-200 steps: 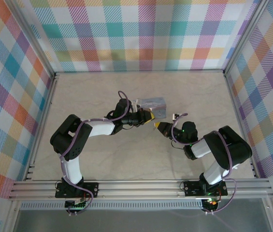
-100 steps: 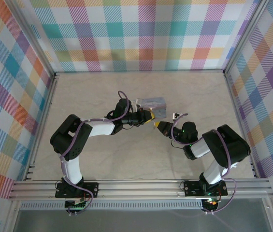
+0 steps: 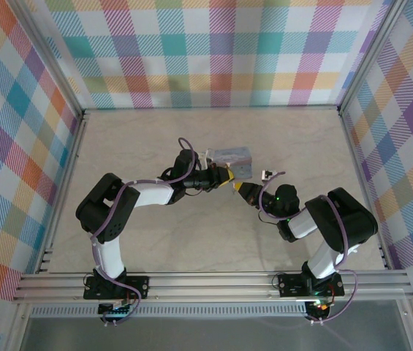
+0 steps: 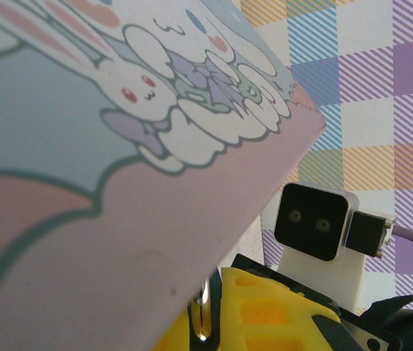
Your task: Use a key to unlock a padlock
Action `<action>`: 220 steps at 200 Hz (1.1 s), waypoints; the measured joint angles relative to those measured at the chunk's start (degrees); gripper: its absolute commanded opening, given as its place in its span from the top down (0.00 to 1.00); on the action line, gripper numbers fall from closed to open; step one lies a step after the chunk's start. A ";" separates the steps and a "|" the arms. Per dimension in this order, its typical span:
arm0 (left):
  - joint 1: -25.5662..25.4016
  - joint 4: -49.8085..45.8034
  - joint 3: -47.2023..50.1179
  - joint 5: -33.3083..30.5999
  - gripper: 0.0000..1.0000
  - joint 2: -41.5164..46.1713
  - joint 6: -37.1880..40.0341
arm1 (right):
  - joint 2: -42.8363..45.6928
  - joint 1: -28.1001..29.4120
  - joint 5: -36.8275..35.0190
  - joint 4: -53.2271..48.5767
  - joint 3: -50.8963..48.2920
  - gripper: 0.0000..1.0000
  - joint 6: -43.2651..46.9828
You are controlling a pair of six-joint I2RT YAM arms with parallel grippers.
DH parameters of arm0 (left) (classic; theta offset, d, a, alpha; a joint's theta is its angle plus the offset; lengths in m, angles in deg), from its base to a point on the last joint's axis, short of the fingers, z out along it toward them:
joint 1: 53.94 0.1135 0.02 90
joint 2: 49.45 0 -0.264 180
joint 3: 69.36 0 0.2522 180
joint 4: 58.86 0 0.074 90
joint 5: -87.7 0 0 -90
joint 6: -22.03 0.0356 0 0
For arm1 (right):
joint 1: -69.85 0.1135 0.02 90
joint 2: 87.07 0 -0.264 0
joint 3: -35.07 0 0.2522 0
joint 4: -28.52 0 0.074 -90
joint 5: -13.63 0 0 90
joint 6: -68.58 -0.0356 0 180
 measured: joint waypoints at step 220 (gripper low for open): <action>0.26 3.13 0.70 0.15 0.88 -0.15 -1.95 | 0.94 3.26 -6.58 0.28 0.02 1.00 -2.16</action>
